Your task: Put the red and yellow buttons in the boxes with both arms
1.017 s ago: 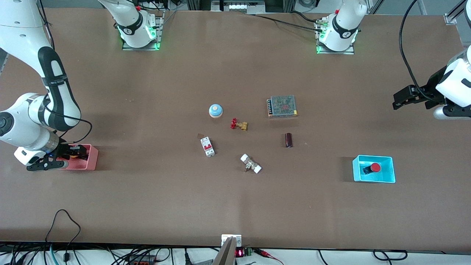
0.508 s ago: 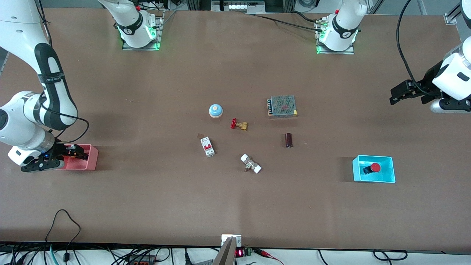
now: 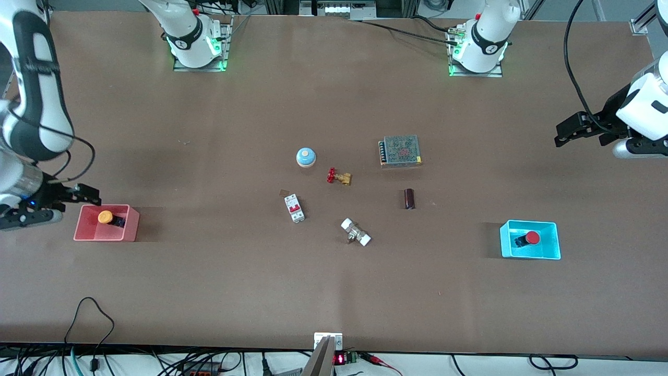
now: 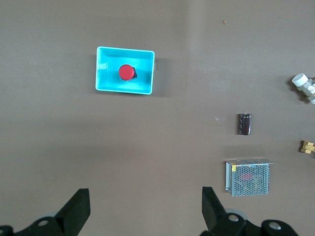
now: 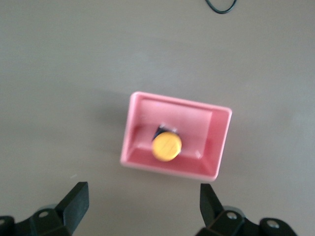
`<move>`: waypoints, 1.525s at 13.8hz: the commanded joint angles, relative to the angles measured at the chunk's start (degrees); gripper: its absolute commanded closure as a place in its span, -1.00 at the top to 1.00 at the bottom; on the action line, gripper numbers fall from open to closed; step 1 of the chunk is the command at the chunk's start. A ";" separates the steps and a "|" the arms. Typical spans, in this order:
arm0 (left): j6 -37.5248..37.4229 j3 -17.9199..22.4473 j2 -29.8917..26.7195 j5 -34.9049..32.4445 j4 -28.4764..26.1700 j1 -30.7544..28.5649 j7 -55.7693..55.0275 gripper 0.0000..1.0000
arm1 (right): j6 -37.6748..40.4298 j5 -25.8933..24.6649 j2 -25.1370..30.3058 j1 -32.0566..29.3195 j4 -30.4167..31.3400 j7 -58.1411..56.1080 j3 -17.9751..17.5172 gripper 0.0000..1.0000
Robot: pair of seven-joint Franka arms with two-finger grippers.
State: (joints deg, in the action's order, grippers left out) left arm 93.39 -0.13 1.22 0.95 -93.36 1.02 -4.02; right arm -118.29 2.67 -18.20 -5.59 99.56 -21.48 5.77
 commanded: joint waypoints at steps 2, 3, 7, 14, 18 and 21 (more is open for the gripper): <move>0.82 -0.58 -1.66 0.10 -1.83 -0.67 0.77 1.00 | 14.27 -1.16 8.51 0.84 -2.77 11.09 -5.31 1.00; 0.82 -0.58 -1.66 0.10 -1.74 -0.67 0.77 1.00 | 18.57 -3.00 9.49 0.84 -5.06 11.28 -6.38 1.00; -0.76 -0.66 -1.75 0.10 -1.56 -0.32 0.85 1.00 | 32.48 -3.81 11.69 0.93 -14.46 15.58 -8.41 1.00; -0.84 -0.66 -1.66 0.19 -1.21 -0.32 0.85 1.00 | 37.07 -3.37 14.42 4.97 -14.22 20.07 -7.97 1.00; -0.84 -0.66 -1.75 0.10 -1.21 -0.32 0.85 1.00 | 36.55 -3.46 14.07 4.62 -14.13 19.81 -7.88 1.00; -0.76 -0.58 -1.66 0.10 -1.30 -0.49 0.85 1.00 | 36.46 -3.63 13.98 4.62 -14.13 19.81 -7.88 1.00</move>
